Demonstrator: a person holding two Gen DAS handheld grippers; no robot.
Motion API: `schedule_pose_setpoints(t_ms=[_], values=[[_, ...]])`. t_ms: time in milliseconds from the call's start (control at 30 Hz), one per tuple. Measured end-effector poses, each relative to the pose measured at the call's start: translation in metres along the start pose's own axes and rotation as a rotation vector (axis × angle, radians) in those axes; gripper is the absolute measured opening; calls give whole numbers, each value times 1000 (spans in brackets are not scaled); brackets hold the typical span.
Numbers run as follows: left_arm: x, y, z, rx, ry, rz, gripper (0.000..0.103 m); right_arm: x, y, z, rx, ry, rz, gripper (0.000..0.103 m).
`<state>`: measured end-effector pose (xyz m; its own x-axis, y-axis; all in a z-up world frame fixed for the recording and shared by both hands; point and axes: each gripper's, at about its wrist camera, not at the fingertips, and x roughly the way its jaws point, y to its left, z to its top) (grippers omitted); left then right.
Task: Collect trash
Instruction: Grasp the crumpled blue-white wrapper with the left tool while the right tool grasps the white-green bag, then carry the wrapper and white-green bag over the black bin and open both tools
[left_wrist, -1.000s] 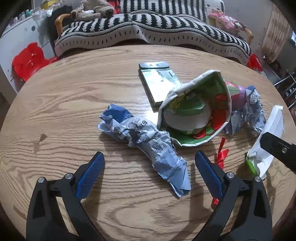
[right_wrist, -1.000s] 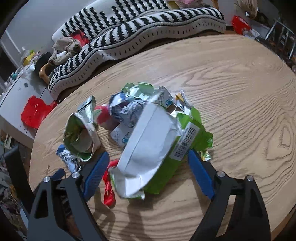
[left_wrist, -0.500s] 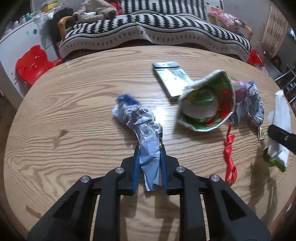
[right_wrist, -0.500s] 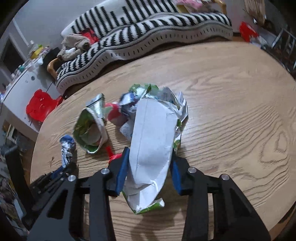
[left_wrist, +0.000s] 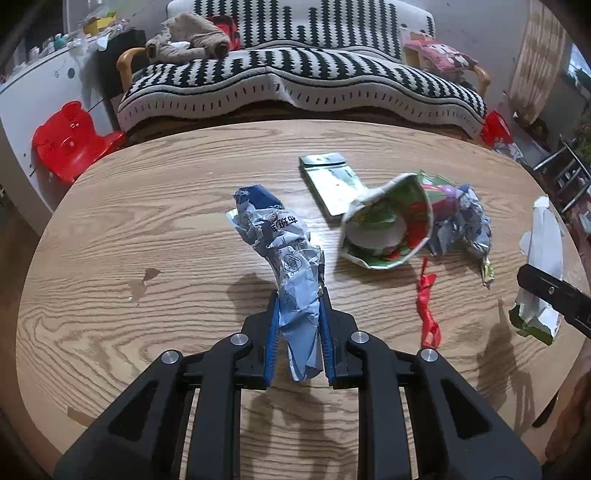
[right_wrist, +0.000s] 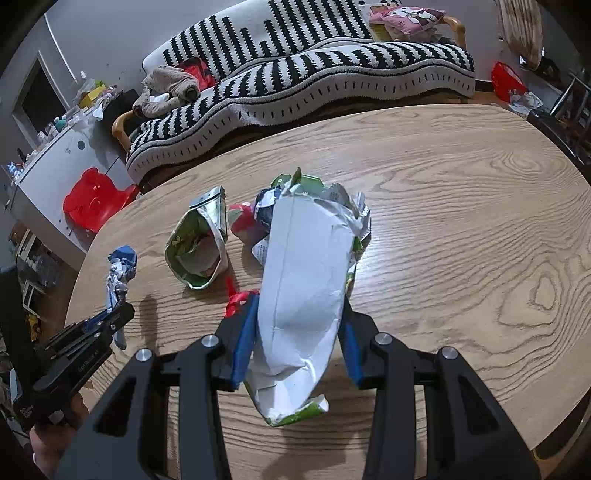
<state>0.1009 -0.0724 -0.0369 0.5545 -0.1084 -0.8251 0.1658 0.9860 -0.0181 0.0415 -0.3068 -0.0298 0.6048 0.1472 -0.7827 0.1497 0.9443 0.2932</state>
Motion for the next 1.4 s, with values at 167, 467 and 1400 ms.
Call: schedule_pose_setpoints(t_ms=[167, 467, 1400], values=[[-6, -13, -2, 27, -5, -13, 19, -13, -6, -1, -9, -19, -7, 41], [-27, -60, -6, 106, -56, -75, 19, -49, -39, -6, 5, -66, -25, 41], [-70, -394, -111, 563, -29, -671, 19, -217, -350, -126, 488, -196, -326, 42]])
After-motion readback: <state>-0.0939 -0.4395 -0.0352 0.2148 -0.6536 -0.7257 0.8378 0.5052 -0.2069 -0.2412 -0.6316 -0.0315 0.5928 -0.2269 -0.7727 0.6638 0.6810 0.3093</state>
